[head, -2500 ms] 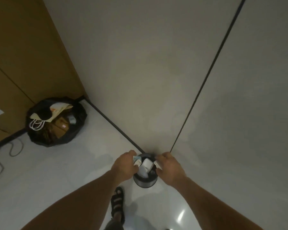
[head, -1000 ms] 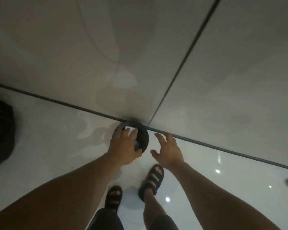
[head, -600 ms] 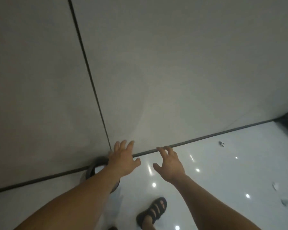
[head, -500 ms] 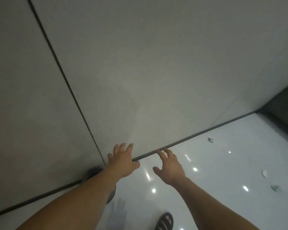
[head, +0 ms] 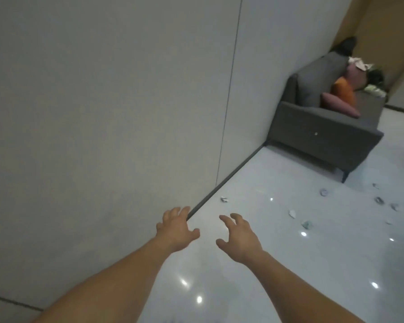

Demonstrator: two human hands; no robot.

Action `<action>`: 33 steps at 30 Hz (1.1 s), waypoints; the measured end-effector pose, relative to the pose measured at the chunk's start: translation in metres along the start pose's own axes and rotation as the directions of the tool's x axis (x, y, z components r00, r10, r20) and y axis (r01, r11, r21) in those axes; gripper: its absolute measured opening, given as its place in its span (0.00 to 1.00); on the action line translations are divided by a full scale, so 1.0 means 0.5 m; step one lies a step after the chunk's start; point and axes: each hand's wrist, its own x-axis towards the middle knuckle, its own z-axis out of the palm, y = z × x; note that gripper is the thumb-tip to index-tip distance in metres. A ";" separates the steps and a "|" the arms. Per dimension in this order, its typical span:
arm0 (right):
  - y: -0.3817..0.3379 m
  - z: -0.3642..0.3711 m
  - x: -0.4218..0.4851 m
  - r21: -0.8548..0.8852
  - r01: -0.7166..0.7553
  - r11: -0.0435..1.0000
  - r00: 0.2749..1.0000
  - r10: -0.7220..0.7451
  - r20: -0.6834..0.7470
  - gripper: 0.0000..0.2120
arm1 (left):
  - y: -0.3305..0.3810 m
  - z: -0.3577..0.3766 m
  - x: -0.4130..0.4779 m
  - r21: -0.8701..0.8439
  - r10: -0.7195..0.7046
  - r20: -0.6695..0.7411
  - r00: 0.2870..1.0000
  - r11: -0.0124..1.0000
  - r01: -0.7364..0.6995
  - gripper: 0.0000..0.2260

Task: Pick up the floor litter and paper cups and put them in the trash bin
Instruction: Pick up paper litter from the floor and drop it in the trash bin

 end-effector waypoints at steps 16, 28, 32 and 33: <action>0.319 -0.161 0.321 0.011 -0.209 0.978 0.978 0.208 0.020 0.34 | 0.316 0.046 0.470 0.075 0.165 0.139 0.976 0.981 -0.176 0.36; 0.448 -0.284 0.674 0.031 -0.283 0.959 0.958 0.281 0.055 0.33 | 0.473 -0.008 0.863 0.112 0.221 0.231 0.948 0.961 -0.251 0.37; 0.543 -0.291 0.799 0.038 -0.263 0.964 0.961 0.258 0.101 0.33 | 0.533 0.027 0.976 0.131 0.166 0.271 0.948 0.969 -0.208 0.37; 0.570 -0.289 0.834 0.048 -0.249 0.967 0.964 0.242 0.111 0.33 | 0.548 0.037 1.006 0.134 0.139 0.277 0.951 0.974 -0.182 0.37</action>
